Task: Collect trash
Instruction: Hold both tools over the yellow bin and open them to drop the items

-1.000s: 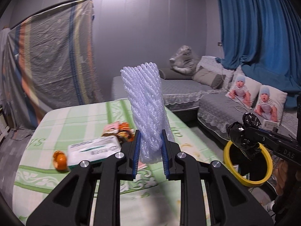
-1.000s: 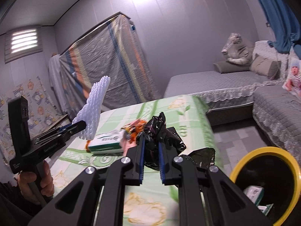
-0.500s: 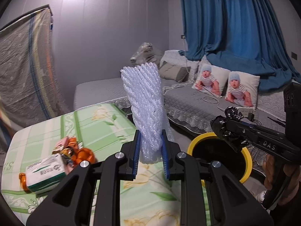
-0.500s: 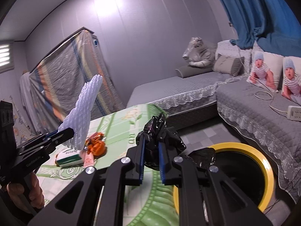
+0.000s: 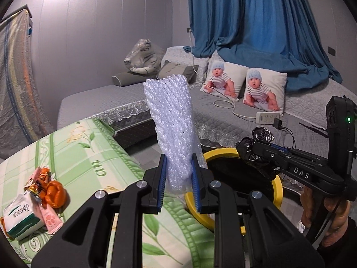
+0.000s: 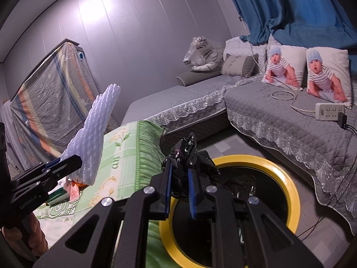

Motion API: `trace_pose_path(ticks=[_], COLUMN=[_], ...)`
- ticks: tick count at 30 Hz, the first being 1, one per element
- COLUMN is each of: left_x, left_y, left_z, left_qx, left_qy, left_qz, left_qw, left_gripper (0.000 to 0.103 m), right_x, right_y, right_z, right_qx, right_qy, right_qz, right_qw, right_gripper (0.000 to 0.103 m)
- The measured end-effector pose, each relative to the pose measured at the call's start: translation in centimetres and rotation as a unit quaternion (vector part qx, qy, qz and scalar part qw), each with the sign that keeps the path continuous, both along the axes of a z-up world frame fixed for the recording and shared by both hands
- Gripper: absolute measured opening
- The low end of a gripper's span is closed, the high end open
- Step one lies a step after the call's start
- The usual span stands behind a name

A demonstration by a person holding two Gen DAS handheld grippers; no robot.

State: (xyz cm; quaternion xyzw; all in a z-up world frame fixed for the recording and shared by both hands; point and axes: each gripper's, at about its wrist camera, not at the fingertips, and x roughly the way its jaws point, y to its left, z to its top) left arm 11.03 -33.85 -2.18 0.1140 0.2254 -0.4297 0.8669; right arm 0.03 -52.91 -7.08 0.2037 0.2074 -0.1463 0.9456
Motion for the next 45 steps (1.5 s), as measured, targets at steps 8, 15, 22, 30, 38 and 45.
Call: trace_pose_path(ticks=[8,15,22,30,38,45], left_x=[-0.1,1.1,2.2,3.1,3.3,3.9], left_y=[-4.1,-7.7,-9.8,-10.5,-9.7,-7.3], left_z=[-2.2,-5.1,-6.8,-7.9,-7.3,-5.8], left_qx=[0.019,0.043,0.058,0.063,0.039,-0.003], left_qy=[0.020,0.053,0.081,0.109,0.100,0.093], left_qz=[-0.032,-0.049,-0.061,-0.060,-0.036,0.009], left_qw=[0.9991,0.9965,0.9932,0.9903,0.9936,0.9956], left_gripper=[0.020,0.020,0.021,0.040,0.086,0.093], right_x=[-0.5,-0.3,0.0,-0.5,-1.8,-2.8], right_y=[-3.5,-4.9,-6.4,-7.4,-8.3,-8.3], right_z=[-3.0,-4.7,-6.0,-6.5,-6.5,-5.5], right_qx=[0.043,0.065,0.088,0.103,0.115,0.113], right_qy=[0.032,0.052,0.070,0.071,0.061,0.044], right_qz=[-0.029,-0.047,-0.065,-0.083,-0.113,-0.123], right_qw=[0.998,0.995,0.992,0.989,0.985,0.985], right_gripper=[0.012,0.012,0.012,0.018,0.056,0.065])
